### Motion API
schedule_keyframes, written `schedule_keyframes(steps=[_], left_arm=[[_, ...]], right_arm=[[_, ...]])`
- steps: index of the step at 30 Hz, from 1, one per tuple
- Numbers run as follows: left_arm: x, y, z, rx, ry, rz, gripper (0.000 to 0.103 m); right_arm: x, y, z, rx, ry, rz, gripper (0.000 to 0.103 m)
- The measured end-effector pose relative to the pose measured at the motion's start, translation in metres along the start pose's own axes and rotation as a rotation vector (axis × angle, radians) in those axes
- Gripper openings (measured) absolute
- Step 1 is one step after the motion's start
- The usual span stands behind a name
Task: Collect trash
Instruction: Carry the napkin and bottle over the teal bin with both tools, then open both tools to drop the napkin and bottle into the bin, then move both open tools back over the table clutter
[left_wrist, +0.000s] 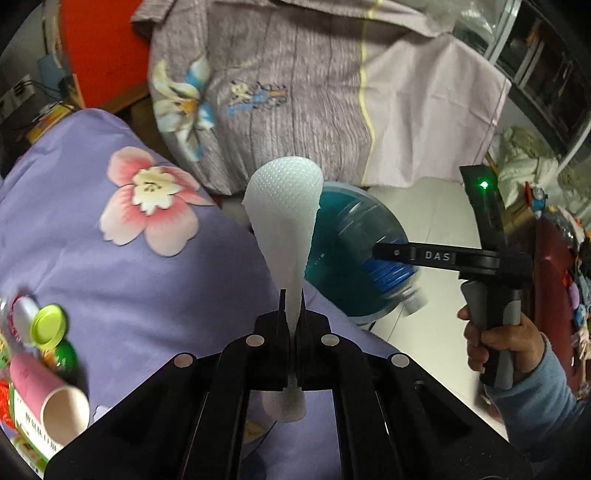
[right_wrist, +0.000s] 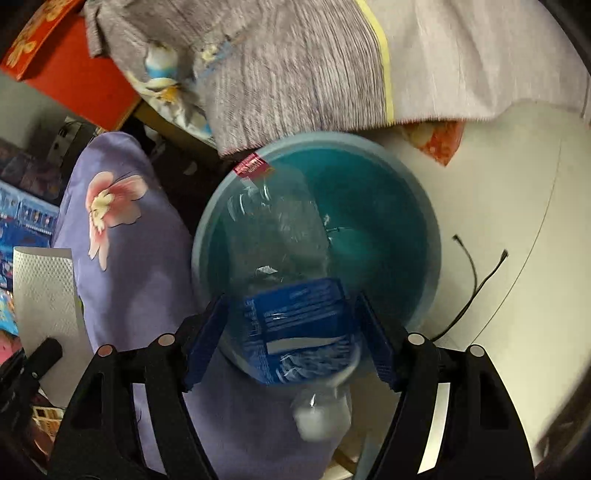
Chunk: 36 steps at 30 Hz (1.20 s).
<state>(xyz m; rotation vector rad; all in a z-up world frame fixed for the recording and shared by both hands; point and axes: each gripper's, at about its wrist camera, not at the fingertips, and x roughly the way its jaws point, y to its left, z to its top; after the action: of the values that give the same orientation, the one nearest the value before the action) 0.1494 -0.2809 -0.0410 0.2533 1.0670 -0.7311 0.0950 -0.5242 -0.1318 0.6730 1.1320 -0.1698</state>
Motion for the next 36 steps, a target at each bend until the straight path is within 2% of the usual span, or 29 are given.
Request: schedule_keyframes(steps=[1, 7, 12, 14, 21, 22, 23, 24, 25, 26, 29, 36], left_arm=[[0.005, -0.002, 0.002, 0.003, 0.009, -0.005, 0.003], [0.032, -0.017, 0.013, 0.038, 0.054, -0.017, 0.003], [0.049, -0.030, 0.019, 0.063, 0.079, -0.036, 0.003], [0.057, -0.036, 0.022, 0.074, 0.091, -0.048, 0.003], [0.090, -0.055, 0.039, 0.105, 0.133, -0.070, 0.007], [0.093, -0.055, 0.041, 0.103, 0.136, -0.068, 0.016], [0.097, -0.055, 0.043, 0.098, 0.138, -0.063, 0.031], [0.098, -0.053, 0.044, 0.090, 0.133, -0.054, 0.040], [0.096, -0.051, 0.043, 0.085, 0.123, -0.043, 0.059], [0.094, -0.050, 0.043, 0.080, 0.109, -0.030, 0.070], [0.083, -0.045, 0.043, 0.068, 0.076, -0.011, 0.084], [0.059, -0.030, 0.040, 0.018, 0.045, -0.007, 0.095]], right_arm=[[0.003, -0.002, 0.001, 0.004, 0.004, 0.006, 0.074], [-0.001, -0.017, 0.004, 0.033, -0.011, 0.007, 0.074], [-0.018, -0.039, 0.006, 0.084, -0.063, -0.032, 0.080], [-0.025, -0.047, 0.006, 0.110, -0.084, -0.056, 0.085], [-0.035, -0.058, 0.005, 0.142, -0.092, -0.071, 0.085], [-0.037, -0.059, 0.005, 0.144, -0.093, -0.072, 0.085], [-0.037, -0.060, 0.005, 0.146, -0.093, -0.073, 0.085], [-0.038, -0.059, 0.005, 0.147, -0.093, -0.075, 0.085], [-0.038, -0.059, 0.005, 0.148, -0.092, -0.077, 0.085], [-0.038, -0.058, 0.005, 0.147, -0.091, -0.081, 0.085], [-0.038, -0.055, 0.006, 0.138, -0.086, -0.088, 0.085], [-0.042, -0.033, 0.005, 0.098, -0.073, -0.090, 0.085]])
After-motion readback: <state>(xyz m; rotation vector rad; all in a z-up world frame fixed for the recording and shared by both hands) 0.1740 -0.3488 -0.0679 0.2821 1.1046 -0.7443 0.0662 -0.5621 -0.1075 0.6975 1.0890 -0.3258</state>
